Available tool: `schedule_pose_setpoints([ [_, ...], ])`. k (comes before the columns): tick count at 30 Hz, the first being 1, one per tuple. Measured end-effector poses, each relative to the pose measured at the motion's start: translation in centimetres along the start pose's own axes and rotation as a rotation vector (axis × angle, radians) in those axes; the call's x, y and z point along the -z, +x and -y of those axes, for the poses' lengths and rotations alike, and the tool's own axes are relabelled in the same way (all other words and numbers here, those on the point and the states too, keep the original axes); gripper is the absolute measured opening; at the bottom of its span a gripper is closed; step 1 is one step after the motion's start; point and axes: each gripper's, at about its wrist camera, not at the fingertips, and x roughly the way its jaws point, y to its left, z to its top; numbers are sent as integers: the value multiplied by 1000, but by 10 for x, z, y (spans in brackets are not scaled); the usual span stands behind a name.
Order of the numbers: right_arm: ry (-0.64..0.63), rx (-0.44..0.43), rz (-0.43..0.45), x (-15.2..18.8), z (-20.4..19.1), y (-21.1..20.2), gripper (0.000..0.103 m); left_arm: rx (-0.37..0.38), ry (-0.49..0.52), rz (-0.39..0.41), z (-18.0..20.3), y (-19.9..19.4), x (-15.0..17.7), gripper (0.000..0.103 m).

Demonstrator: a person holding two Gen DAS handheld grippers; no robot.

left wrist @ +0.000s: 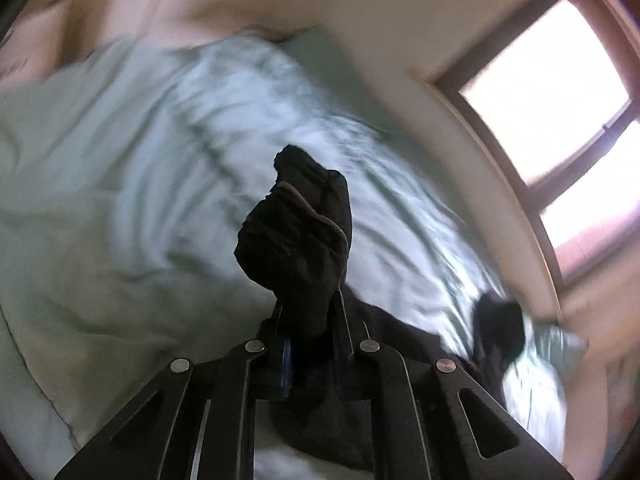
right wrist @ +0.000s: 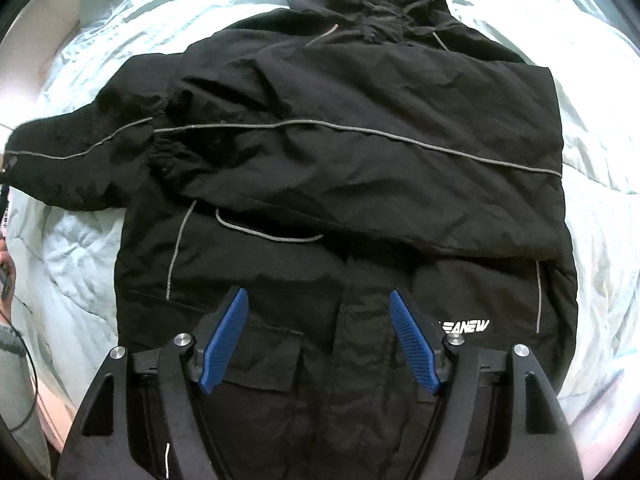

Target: Fold large clothes

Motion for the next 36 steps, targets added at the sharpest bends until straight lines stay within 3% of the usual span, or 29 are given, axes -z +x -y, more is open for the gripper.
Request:
schedule_pose_setpoints([
  [4, 5, -33, 21, -2, 8, -3, 77, 51, 187, -49, 85, 1, 29, 14],
  [9, 35, -59, 29, -2, 27, -2, 77, 93, 467, -209, 207, 48, 120, 14],
  [11, 41, -58, 33, -2, 36, -4, 77, 140, 517, -292, 250, 74, 161, 14],
  [17, 52, -17, 100, -9, 68, -16, 77, 298, 618, -484, 333, 121, 248, 16],
  [20, 78, -28, 92, -13, 84, -9, 77, 272, 654, -599, 346, 156, 289, 23],
  [22, 96, -32, 86, -16, 94, -3, 77, 230, 637, -664, 341, 183, 304, 23],
  [25, 112, -58, 71, -19, 105, 4, 77, 255, 538, -743, 328, 196, 309, 24],
  [27, 107, -87, 79, -23, 109, 4, 77, 332, 414, -790, 318, 194, 295, 36],
  [29, 101, -116, 99, -27, 111, 2, 77, 468, 226, -855, 307, 190, 285, 65],
  [30, 100, -126, 107, -30, 111, 1, 77, 488, 195, -855, 304, 184, 282, 70],
  [33, 97, -177, 134, -44, 107, -1, 77, 438, 251, -813, 301, 164, 276, 72],
  [36, 105, -239, 123, -60, 98, 9, 77, 414, 240, -785, 290, 149, 265, 72],
])
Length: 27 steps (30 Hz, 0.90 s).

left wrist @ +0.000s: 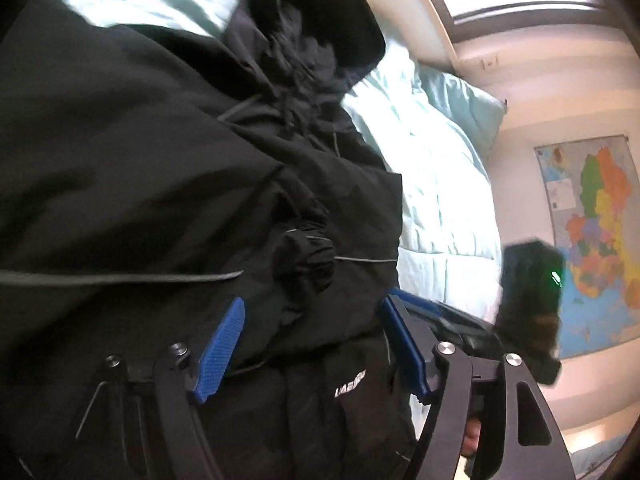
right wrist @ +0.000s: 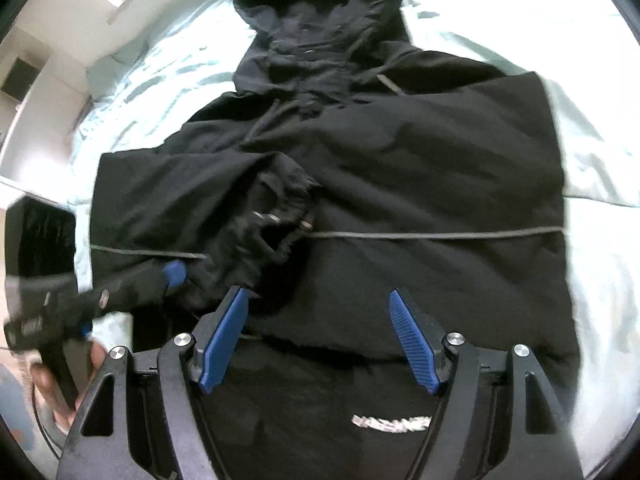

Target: Fold large clothes

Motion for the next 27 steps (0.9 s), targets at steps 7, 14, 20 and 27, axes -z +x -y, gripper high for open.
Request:
schedule_pose_setpoints([
  [7, 107, -81, -52, -26, -11, 56, 77, -145, 2, 84, -15, -47, 7, 72],
  [14, 79, -123, -9, -25, -21, 49, 31, -312, 56, 198, -9, -74, 3, 72],
  [20, -5, 87, 223, -22, 1, -54, 30, -366, 103, 266, 4, -87, -17, 72],
  [27, 76, 302, 189, -18, 93, -56, 35, -459, 108, 119, -19, -4, -38, 72],
])
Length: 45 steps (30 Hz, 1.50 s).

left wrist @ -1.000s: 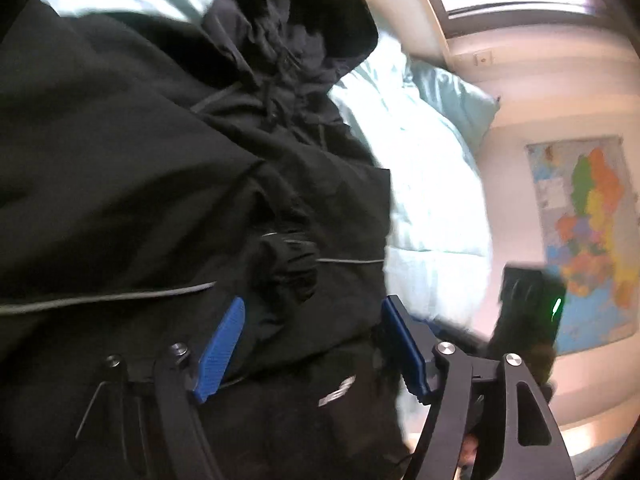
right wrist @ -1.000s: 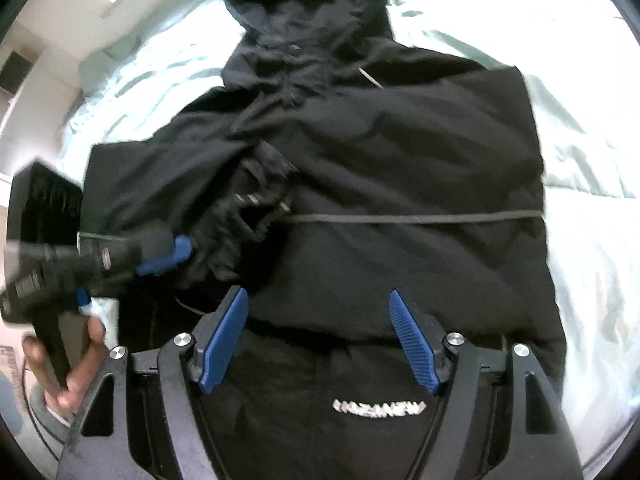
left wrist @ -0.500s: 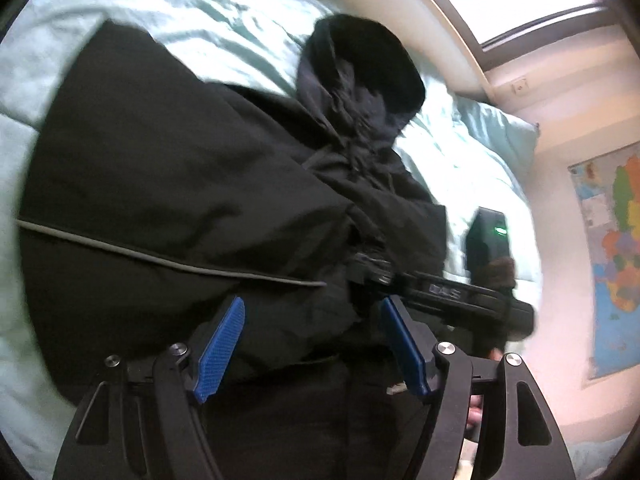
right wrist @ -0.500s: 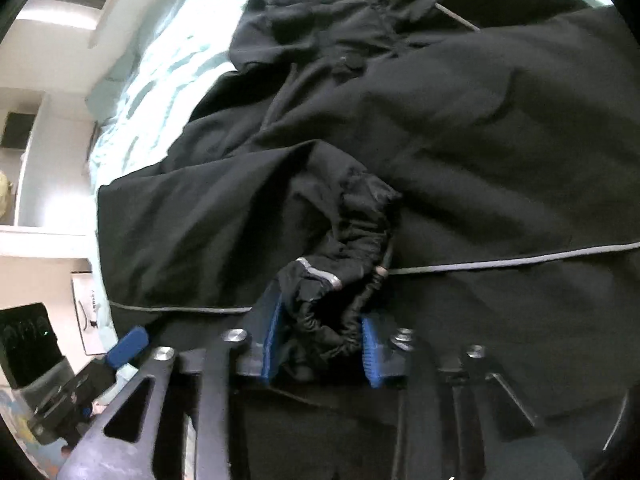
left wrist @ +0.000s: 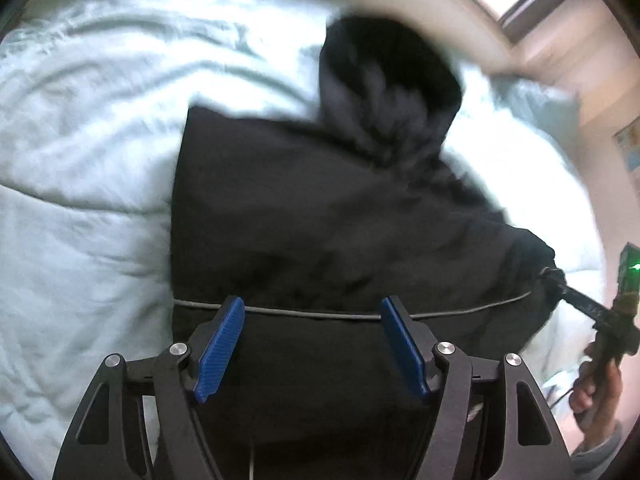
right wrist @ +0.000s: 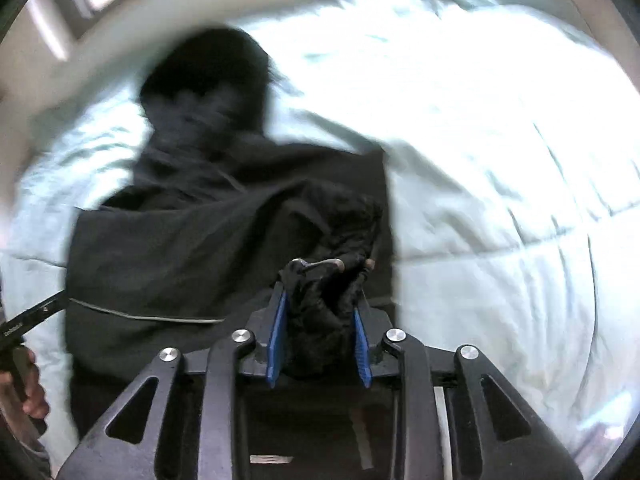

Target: Fold large clothes

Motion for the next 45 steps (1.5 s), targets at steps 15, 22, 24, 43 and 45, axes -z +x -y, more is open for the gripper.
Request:
schedule_pose_setpoints([
  [15, -59, -21, 18, 6, -3, -5, 65, -2, 52, 21, 17, -14, 4, 72],
  [22, -232, -1, -117, 34, -60, 48, 64, -90, 106, -93, 29, 21, 39, 72],
  [24, -224, 5, -180, 44, -60, 74, 64, -156, 123, -123, 26, 45, 48, 72],
  [43, -167, 47, -116, -32, -47, 100, 63, -194, 57, -29, 22, 65, -29, 72],
  [45, -178, 53, -110, -30, -47, 100, 63, -237, 84, -30, 27, 74, -28, 72],
])
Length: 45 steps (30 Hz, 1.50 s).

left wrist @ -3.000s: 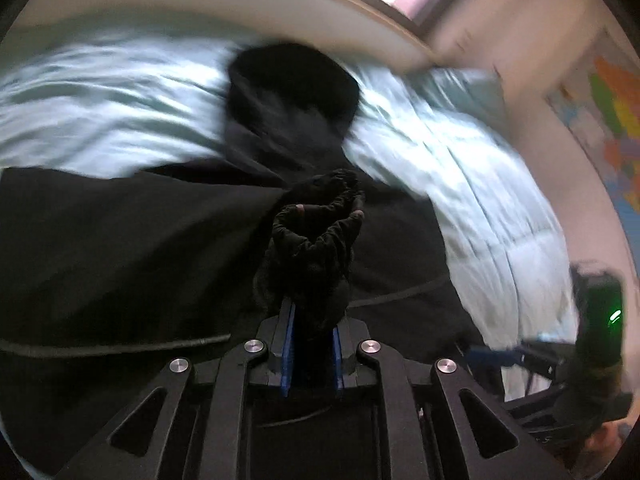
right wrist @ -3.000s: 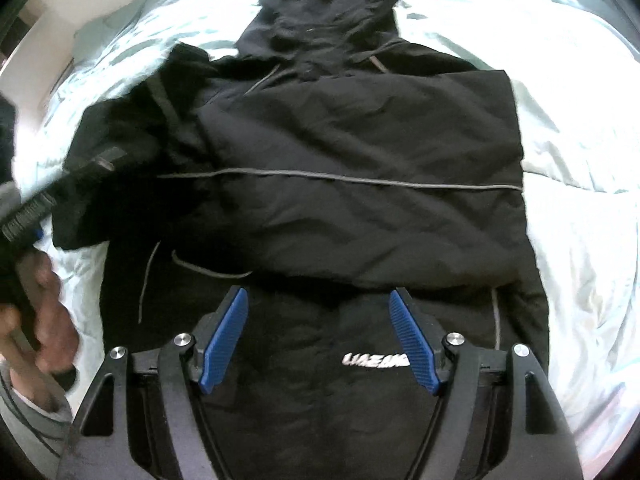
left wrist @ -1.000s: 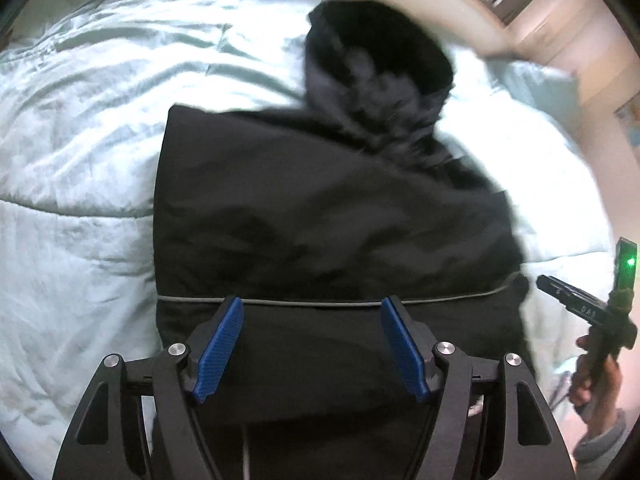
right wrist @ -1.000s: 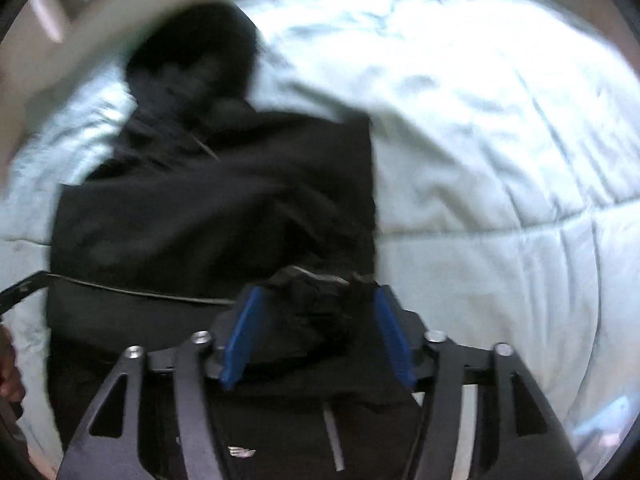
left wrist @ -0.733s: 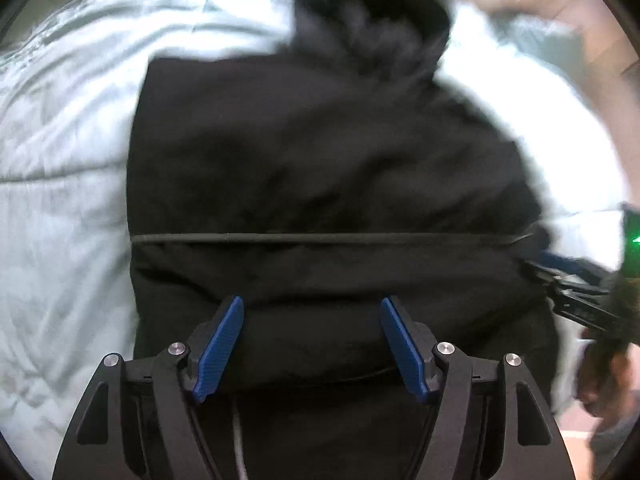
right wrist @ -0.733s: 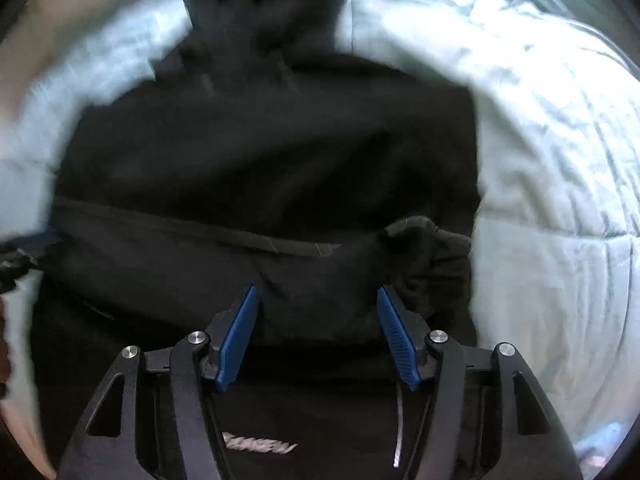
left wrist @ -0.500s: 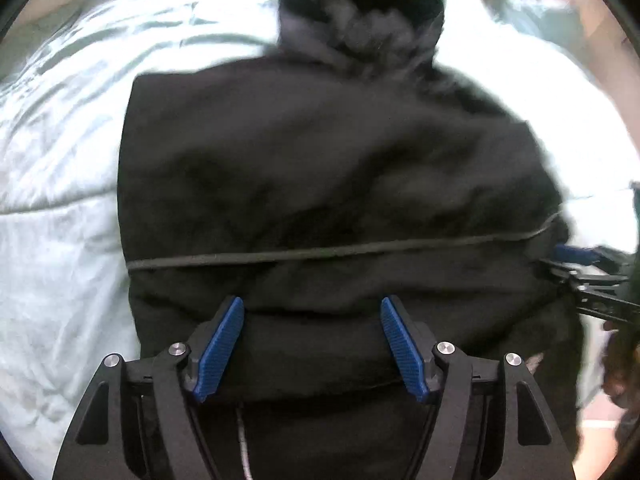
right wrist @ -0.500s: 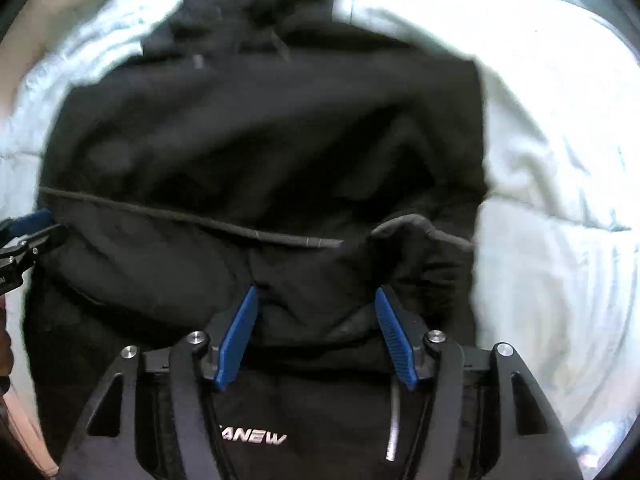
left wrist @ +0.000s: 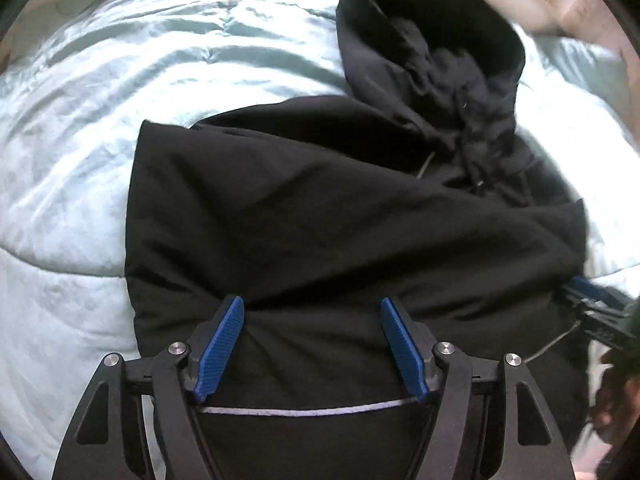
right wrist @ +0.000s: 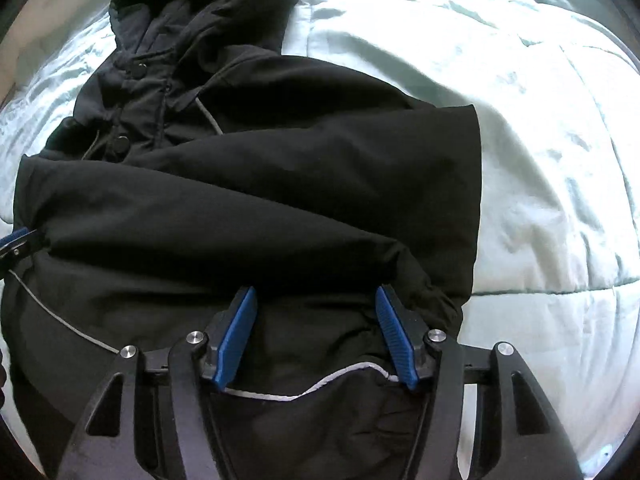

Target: Fold large clothes

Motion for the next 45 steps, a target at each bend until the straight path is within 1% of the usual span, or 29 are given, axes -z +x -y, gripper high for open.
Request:
schedule_pose_setpoints([
  [2, -5, -4, 1, 0, 1, 0, 63, -21, 8, 8, 4, 1, 0, 73],
  [4, -1, -20, 2, 0, 4, 0, 63, -15, 6, 15, 4, 0, 0, 73],
  [7, -8, -35, 1, 11, 10, -11, 63, 35, -20, 14, -1, -11, -1, 72],
  [9, -17, -38, -13, 8, 11, -19, 63, 189, -135, 25, -18, -30, -13, 72],
  [10, -10, -52, -8, 6, 12, -29, 63, 248, -169, 47, -26, -37, -19, 72],
  [11, 6, -87, 16, 2, 15, -44, 63, 312, -197, 99, -32, -55, -32, 72],
  [12, 21, -125, 43, -5, 18, -57, 63, 323, -191, 137, -33, -67, -44, 72],
  [13, 30, -145, 64, -12, 19, -65, 63, 321, -176, 165, -32, -76, -55, 73],
  [15, 47, -172, 138, -41, 23, -86, 63, 313, -112, 219, -23, -89, -90, 73],
  [17, 54, -200, 198, -79, 24, -99, 63, 268, -41, 248, -10, -87, -132, 73],
  [20, 77, -223, 251, -134, 22, -99, 63, 238, -40, 249, -1, -64, -185, 73],
  [22, 83, -218, 278, -163, 21, -94, 63, 222, -70, 239, -8, -51, -207, 73],
  [23, 97, -208, 280, -180, 21, -87, 63, 215, -108, 232, -11, -39, -222, 73],
  [26, 151, -231, 262, -209, 26, -66, 63, 264, -188, 221, -17, -9, -250, 73],
  [28, 181, -244, 244, -228, 27, -46, 63, 268, -184, 205, -4, 9, -256, 73],
  [30, 181, -236, 219, -242, 22, -30, 62, 222, -137, 187, 11, 30, -265, 73],
  [31, 172, -228, 206, -246, 19, -22, 42, 199, -117, 184, 15, 40, -268, 72],
  [32, 149, -209, 184, -250, 14, -12, 25, 172, -108, 183, 17, 49, -273, 51],
  [33, 127, -169, 166, -253, 10, -3, 14, 140, -103, 179, 16, 58, -277, 23],
  [34, 125, -155, 166, -251, 12, 0, 12, 130, -108, 161, 13, 61, -277, 7],
  [35, 136, -182, 183, -245, 20, -7, 11, 181, -162, 178, -1, 52, -274, 7],
  [37, 142, -221, 231, -227, 37, -28, 9, 260, -182, 233, -17, 24, -260, 7],
  [38, 139, -237, 253, -217, 45, -38, 9, 276, -182, 243, -26, 7, -249, 7],
  [40, 143, -282, 255, -201, 55, -41, 9, 346, -207, 203, -44, -4, -226, 8],
  [41, 133, -297, 225, -193, 55, -33, 9, 356, -211, 165, -50, 4, -219, 10],
  [42, 114, -279, 200, -188, 48, -21, 9, 345, -205, 132, -53, 13, -215, 10],
  [43, 86, -240, 173, -186, 39, -5, 9, 290, -195, 78, -53, 37, -211, 10],
  [44, 62, -211, 144, -187, 29, 14, 9, 214, -181, 19, -49, 67, -209, 10],
  [45, 42, -201, 115, -187, 21, 29, 9, 180, -147, 3, -44, 88, -209, 12],
])
